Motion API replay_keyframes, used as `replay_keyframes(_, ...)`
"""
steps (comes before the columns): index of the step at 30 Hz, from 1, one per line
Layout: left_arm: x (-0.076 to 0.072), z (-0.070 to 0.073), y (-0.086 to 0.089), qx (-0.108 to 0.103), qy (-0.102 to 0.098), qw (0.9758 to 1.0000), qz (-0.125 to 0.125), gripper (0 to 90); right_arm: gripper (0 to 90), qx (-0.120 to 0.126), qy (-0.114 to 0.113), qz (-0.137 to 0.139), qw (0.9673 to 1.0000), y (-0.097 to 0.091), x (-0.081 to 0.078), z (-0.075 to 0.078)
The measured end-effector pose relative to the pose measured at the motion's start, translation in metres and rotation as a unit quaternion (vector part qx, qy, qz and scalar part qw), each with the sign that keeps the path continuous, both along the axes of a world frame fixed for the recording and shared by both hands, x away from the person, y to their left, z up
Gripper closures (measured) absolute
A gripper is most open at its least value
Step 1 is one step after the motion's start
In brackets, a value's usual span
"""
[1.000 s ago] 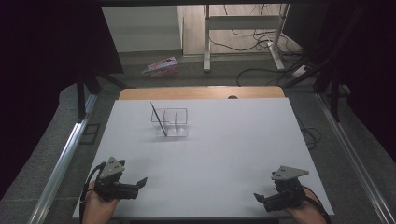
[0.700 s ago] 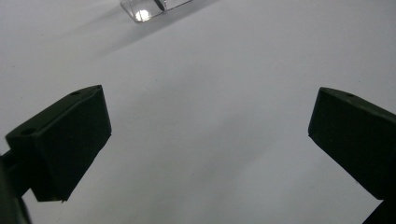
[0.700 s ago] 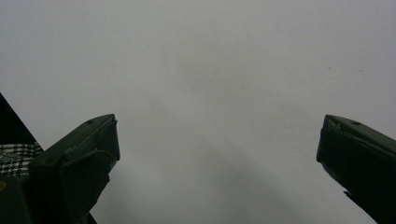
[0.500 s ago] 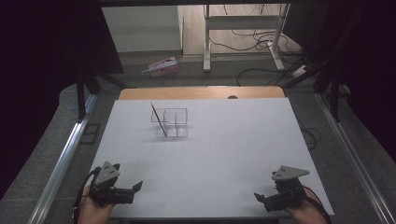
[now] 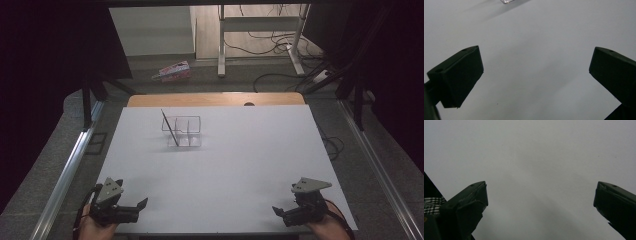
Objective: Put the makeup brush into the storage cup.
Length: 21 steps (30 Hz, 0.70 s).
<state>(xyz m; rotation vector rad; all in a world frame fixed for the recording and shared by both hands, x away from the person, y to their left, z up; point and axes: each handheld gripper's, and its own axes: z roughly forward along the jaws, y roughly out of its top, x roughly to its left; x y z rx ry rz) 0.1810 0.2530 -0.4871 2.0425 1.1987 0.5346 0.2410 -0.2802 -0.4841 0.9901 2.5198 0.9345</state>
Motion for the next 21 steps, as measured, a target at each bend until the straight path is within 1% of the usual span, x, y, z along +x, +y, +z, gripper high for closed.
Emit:
replay_keyframes(4, -0.0023, -0.0014, 0.0016, 0.004, 0.001, 1.0, 0.003, 0.0, 0.0, 0.0, 0.0, -0.001, 1.0, -0.0002, 0.0, 0.0001)
replay_keyframes(11, -0.0057, -0.0041, 0.0044, 0.017, 0.005, 0.9998, 0.009, 0.0, 0.0, 0.0, 0.0, -0.002, 1.0, -0.0006, 0.0001, 0.0)
replay_keyframes(14, -0.007, -0.0037, 0.0063, 0.016, 0.004, 0.9998, 0.013, 0.0, 0.0, 0.0, 0.0, -0.002, 1.0, -0.0007, 0.0002, 0.0)
replay_keyframes(17, -0.0077, -0.0038, 0.0072, 0.02, 0.003, 0.9997, 0.017, 0.0, 0.0, -0.001, 0.001, -0.002, 1.0, -0.0008, 0.0001, -0.0001)
replay_keyframes(21, -0.0068, -0.0044, 0.0069, 0.021, 0.008, 0.9996, 0.017, 0.0, 0.0, -0.001, 0.002, -0.002, 1.0, -0.0007, 0.0002, -0.0004)
